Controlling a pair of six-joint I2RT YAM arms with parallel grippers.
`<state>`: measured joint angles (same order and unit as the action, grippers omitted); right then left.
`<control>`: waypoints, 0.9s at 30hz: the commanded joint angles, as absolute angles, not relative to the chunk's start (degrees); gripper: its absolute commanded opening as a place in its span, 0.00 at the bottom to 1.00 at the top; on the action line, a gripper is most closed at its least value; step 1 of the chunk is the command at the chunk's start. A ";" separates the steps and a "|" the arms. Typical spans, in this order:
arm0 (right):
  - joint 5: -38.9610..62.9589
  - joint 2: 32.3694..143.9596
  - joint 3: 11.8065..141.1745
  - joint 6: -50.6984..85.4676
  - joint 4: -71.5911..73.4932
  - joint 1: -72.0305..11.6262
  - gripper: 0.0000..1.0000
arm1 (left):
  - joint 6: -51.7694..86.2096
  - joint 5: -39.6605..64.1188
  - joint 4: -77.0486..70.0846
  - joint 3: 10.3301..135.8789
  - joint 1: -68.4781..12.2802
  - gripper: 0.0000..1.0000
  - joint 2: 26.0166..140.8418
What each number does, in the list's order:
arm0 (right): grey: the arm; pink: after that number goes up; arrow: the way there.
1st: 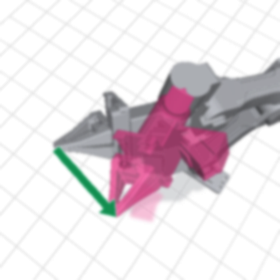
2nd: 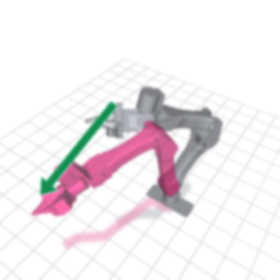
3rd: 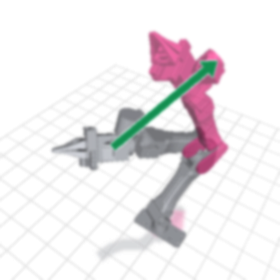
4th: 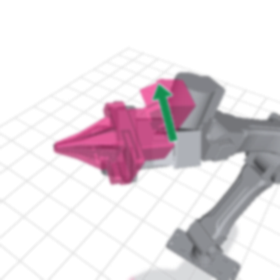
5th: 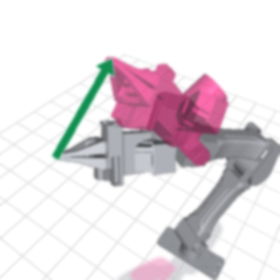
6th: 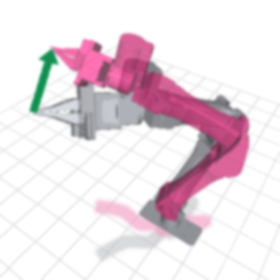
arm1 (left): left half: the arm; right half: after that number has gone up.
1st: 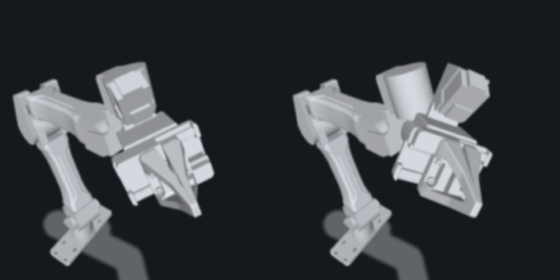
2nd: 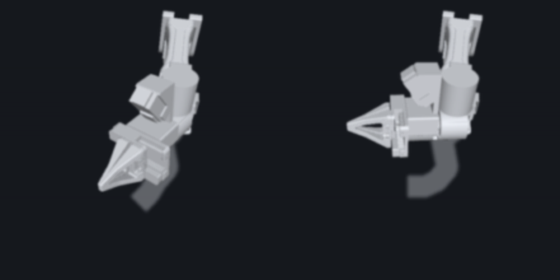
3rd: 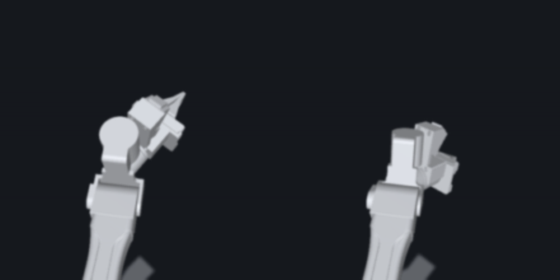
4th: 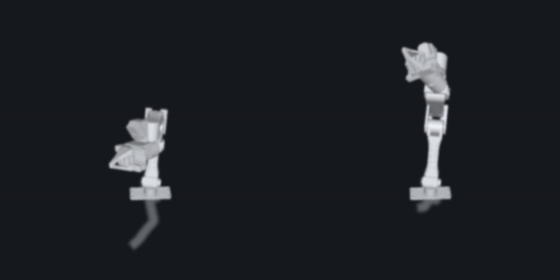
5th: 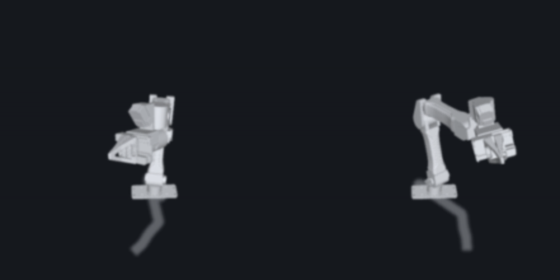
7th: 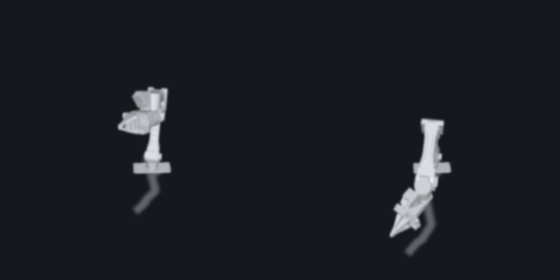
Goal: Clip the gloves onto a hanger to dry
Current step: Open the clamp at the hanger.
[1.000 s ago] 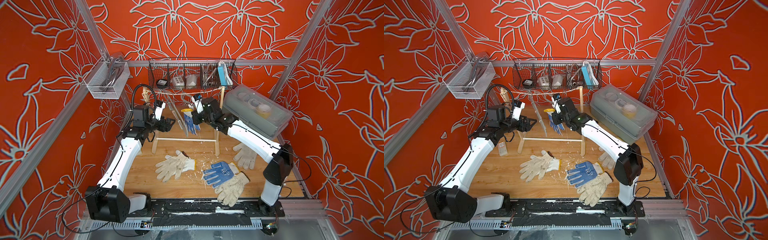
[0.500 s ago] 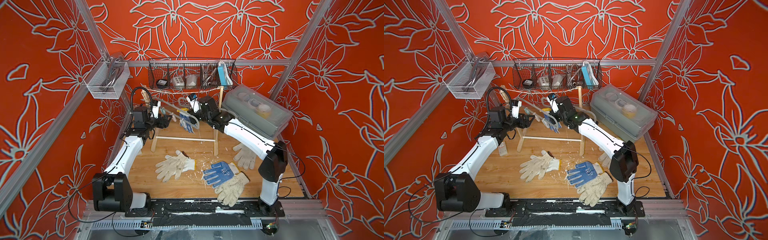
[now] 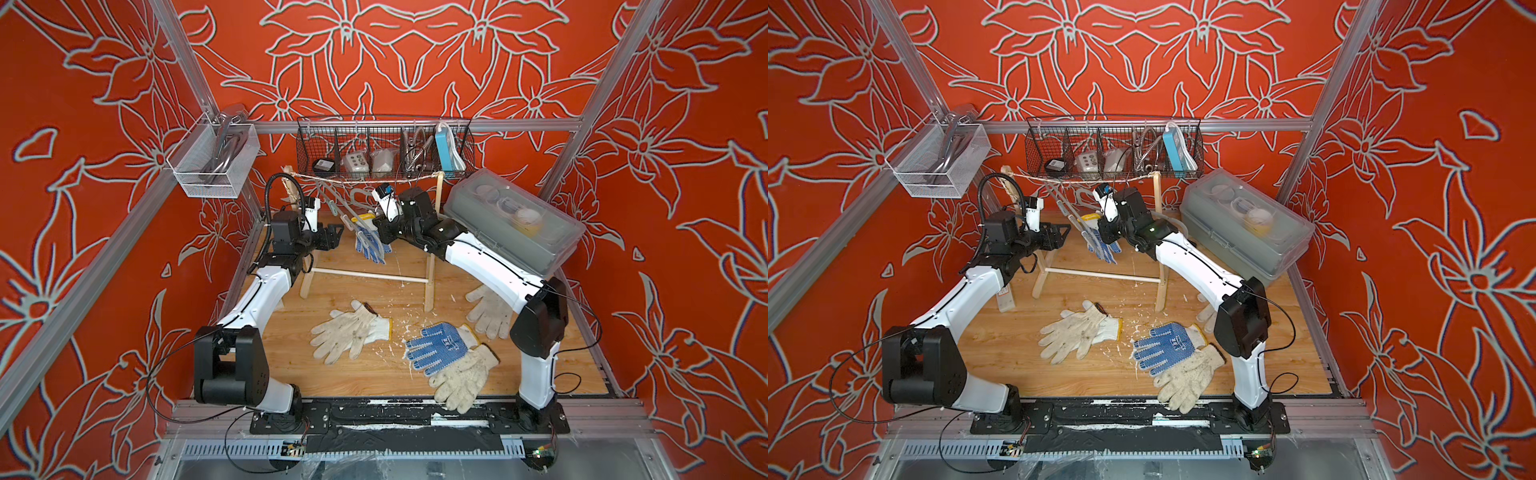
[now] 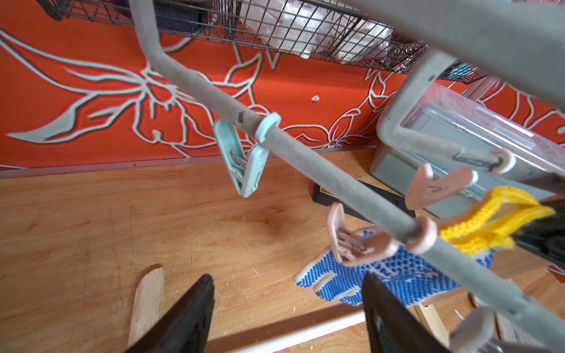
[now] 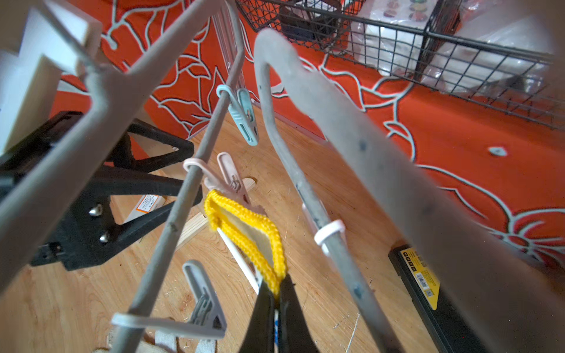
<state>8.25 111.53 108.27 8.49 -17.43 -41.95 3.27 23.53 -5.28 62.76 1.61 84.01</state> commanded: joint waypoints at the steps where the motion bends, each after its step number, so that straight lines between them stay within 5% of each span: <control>1: 1.47 112.84 110.80 11.73 -16.44 -42.03 0.00 | 4.74 23.27 -8.02 63.90 1.20 0.75 84.81; 13: -8.59 111.68 109.16 17.10 -12.89 -45.49 0.00 | 3.20 23.56 -5.14 64.60 -0.77 0.76 84.61; 27: -7.48 108.90 98.36 1.86 -2.48 -46.25 0.00 | 0.71 23.99 -1.87 63.72 -0.98 0.76 82.30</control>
